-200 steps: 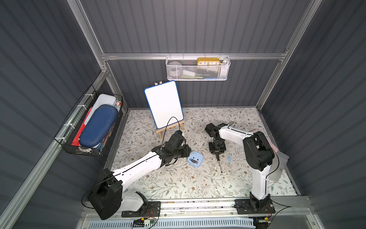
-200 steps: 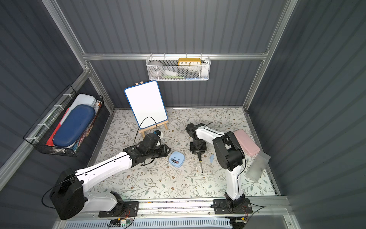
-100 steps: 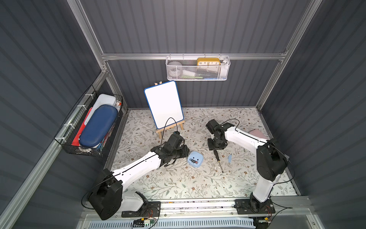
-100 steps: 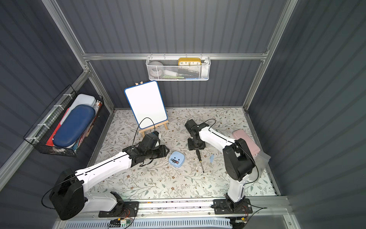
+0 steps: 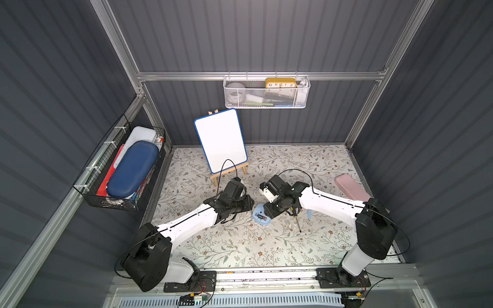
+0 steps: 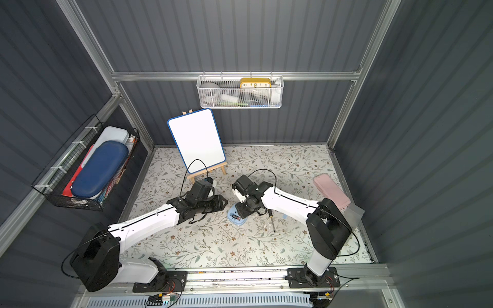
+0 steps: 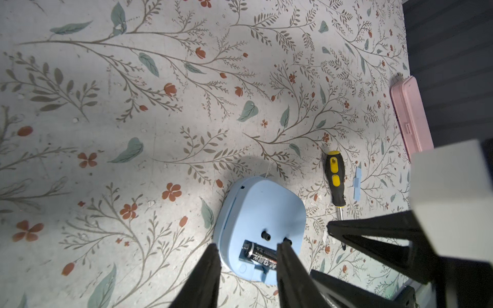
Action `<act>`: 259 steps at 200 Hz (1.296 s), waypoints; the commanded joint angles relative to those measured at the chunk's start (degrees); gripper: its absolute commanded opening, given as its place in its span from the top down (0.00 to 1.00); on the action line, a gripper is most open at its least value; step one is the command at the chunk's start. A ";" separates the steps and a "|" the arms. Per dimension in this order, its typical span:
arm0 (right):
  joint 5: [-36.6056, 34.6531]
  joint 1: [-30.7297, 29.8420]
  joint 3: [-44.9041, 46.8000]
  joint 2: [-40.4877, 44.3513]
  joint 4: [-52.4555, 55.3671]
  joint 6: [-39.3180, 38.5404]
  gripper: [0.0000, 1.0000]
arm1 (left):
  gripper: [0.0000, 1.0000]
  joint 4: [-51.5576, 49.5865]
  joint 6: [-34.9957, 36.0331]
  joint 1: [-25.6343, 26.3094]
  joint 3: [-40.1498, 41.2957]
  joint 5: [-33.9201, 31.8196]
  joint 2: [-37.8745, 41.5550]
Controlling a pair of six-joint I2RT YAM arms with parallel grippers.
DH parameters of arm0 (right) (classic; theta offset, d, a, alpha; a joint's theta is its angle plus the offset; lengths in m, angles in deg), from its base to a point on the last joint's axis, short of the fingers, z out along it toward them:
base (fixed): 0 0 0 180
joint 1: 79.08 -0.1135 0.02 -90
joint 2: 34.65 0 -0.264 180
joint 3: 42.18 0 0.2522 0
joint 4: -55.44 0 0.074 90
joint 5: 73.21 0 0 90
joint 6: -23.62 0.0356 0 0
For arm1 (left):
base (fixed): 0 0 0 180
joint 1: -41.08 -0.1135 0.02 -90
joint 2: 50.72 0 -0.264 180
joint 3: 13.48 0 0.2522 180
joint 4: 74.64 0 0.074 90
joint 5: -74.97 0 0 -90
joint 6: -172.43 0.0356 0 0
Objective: Remove the battery from the alarm
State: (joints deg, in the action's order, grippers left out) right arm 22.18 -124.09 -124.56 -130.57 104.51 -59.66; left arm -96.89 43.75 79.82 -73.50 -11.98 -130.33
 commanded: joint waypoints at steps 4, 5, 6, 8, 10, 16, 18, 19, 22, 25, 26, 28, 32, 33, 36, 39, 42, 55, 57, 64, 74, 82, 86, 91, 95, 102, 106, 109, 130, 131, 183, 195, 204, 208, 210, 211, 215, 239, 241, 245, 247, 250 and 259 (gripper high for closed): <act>1.61 -1.41 -1.49 -0.94 -0.27 -3.58 0.51 | 0.61 2.34 2.06 -0.17 0.74 1.13 1.57; 1.67 -1.49 -1.50 -1.03 -0.17 -3.66 0.51 | 0.61 2.34 2.09 -0.16 0.74 1.15 1.57; 1.66 -1.53 -1.60 -1.11 -0.12 -3.74 0.51 | 0.61 2.34 2.14 -0.16 0.73 1.11 1.57; 1.84 -1.62 -1.69 -1.29 0.16 -3.93 0.51 | 0.61 2.34 2.28 -0.20 0.78 1.11 1.57; 1.96 -1.76 -1.87 -1.38 0.39 -4.05 0.51 | 0.61 2.34 2.35 -0.17 0.83 1.09 1.57; 1.83 -2.14 -2.12 -1.67 0.58 -4.13 0.51 | 0.61 2.42 2.31 -0.18 0.93 1.06 1.57; 1.65 -2.24 -2.02 -1.76 0.51 -4.09 0.51 | 0.61 2.42 2.36 -0.16 0.91 1.08 1.57; 1.56 -2.30 -2.03 -1.74 0.44 -4.09 0.51 | 0.61 2.47 2.37 -0.16 0.96 1.08 1.52; 1.27 -2.47 -1.98 -1.78 0.29 -4.01 0.52 | 0.61 2.51 2.38 -0.16 1.08 1.00 1.50; 0.95 -2.67 -1.89 -1.87 0.26 -3.94 0.52 | 0.61 2.59 2.33 -0.16 1.18 1.14 1.48; 0.86 -2.73 -1.88 -1.88 0.23 -3.97 0.52 | 0.61 2.64 2.40 -0.20 1.18 1.15 1.48; 0.68 -2.78 -1.83 -1.90 0.14 -3.95 0.52 | 0.61 2.68 2.38 -0.19 1.17 1.17 1.48; 0.48 -2.88 -1.70 -1.97 0.00 -3.91 0.52 | 0.61 2.69 2.46 -0.17 1.31 1.21 1.48; 0.45 -2.93 -1.70 -1.98 -0.08 -3.87 0.52 | 0.61 2.73 2.37 -0.21 1.33 1.19 1.48; 0.42 -2.97 -1.62 -2.06 -0.14 -3.76 0.52 | 0.61 2.77 2.41 -0.16 1.35 1.31 1.52; 0.46 -2.97 -1.64 -2.20 -0.13 -3.74 0.52 | 0.61 2.82 2.41 -0.16 1.44 1.39 1.48; 0.40 -3.05 -1.75 -2.34 0.15 -3.73 0.52 | 0.61 2.86 2.38 -0.20 1.46 1.43 1.48; 0.13 -3.41 -2.31 -3.08 1.16 -3.82 0.53 | 0.61 3.17 2.46 -0.16 1.87 1.67 1.65; 0.14 -3.48 -2.31 -3.23 1.16 -3.82 0.53 | 0.61 3.23 2.46 -0.16 1.94 1.67 1.65; 0.10 -3.59 -2.31 -3.67 1.32 -3.69 0.53 | 0.61 3.22 2.45 -0.16 2.02 1.77 1.73; -0.20 -3.76 -2.57 -4.13 1.94 -3.64 0.54 | 0.61 3.22 2.45 -0.16 2.06 1.78 1.83; -0.04 -3.85 -2.42 -4.26 1.91 -3.56 0.54 | 0.61 3.22 2.44 -0.21 2.15 1.78 1.98; -0.14 -3.85 -2.33 -4.35 1.87 -3.52 0.55 | 0.61 3.28 2.45 -0.18 2.19 1.87 2.07; -0.06 -3.87 -2.31 -4.50 1.91 -3.39 0.55 | 0.61 3.31 2.30 -0.16 2.31 1.91 2.17; -0.23 -3.94 -2.38 -4.60 1.97 -3.32 0.56 | 0.61 3.37 2.34 -0.16 2.39 1.96 2.25; -0.65 -4.02 -2.40 -4.71 2.19 -3.38 0.56 | 0.61 3.47 2.22 -0.16 2.47 2.00 2.35; -0.99 -4.03 -2.40 -4.72 2.33 -3.34 0.56 | 0.61 3.48 2.13 -0.17 2.49 2.04 2.43; -1.05 -4.03 -2.29 -4.63 2.13 -3.25 0.56 | 0.61 3.48 2.15 -0.16 2.53 2.05 2.44; -0.45 -4.03 -1.94 -4.70 1.40 -3.02 0.56 | 0.61 3.83 1.85 -0.20 3.11 2.14 2.62; -0.41 -4.03 -1.99 -4.80 1.41 -3.03 0.56 | 0.61 3.83 1.85 -0.18 3.11 2.14 2.62; -0.36 -4.03 -2.53 -6.41 1.58 -2.81 0.59 | 0.61 4.09 1.59 -0.20 3.79 2.13 3.06; -0.14 -4.03 -2.79 -6.69 1.58 -2.69 0.59 | 0.61 4.10 1.59 -0.16 3.90 2.14 3.21; -0.35 -4.03 -2.91 -7.00 1.66 -2.68 0.60 | 0.61 4.01 1.50 -0.16 4.07 2.14 3.28; -0.42 -4.03 -2.97 -7.11 1.63 -2.68 0.60 | 0.61 4.01 1.50 -0.16 4.21 2.14 3.39; -0.37 -4.03 -2.98 -7.16 1.61 -2.72 0.60 | 0.61 4.07 1.50 -0.18 4.22 2.14 3.41; -0.37 -4.03 -2.99 -7.26 1.65 -2.70 0.60 | 0.61 4.09 1.50 -0.21 4.28 2.14 3.41; -0.38 -4.03 -2.99 -7.38 1.65 -2.70 0.60 | 0.61 4.10 1.42 -0.16 4.35 2.13 3.49; 0.30 -4.12 -2.93 -7.87 1.85 -2.51 0.60 | 0.61 4.01 1.32 -0.18 4.73 2.13 4.02; 0.27 -4.12 -2.90 -7.94 1.82 -2.48 0.60 | 0.61 4.01 1.26 -0.16 4.77 2.09 4.07; 0.40 -4.12 -2.90 -8.00 1.82 -2.42 0.60 | 0.61 4.01 1.24 -0.18 4.84 2.05 4.16; 0.37 -4.12 -2.92 -8.04 1.81 -2.42 0.60 | 0.61 4.01 1.21 -0.21 4.86 2.05 4.19; 0.20 -4.17 -2.85 -8.05 1.94 -2.35 0.60 | 0.61 4.01 1.15 -0.16 4.93 1.98 4.27; 0.31 -4.25 -2.75 -8.01 1.96 -2.33 0.61 | 0.61 4.01 1.15 -0.16 5.00 1.95 4.38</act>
State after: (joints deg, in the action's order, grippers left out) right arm 22.11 -127.78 -127.18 -137.13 105.19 -62.41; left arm -93.13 44.84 79.78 -69.30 -10.52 -127.86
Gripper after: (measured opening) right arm 0.396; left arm 0.387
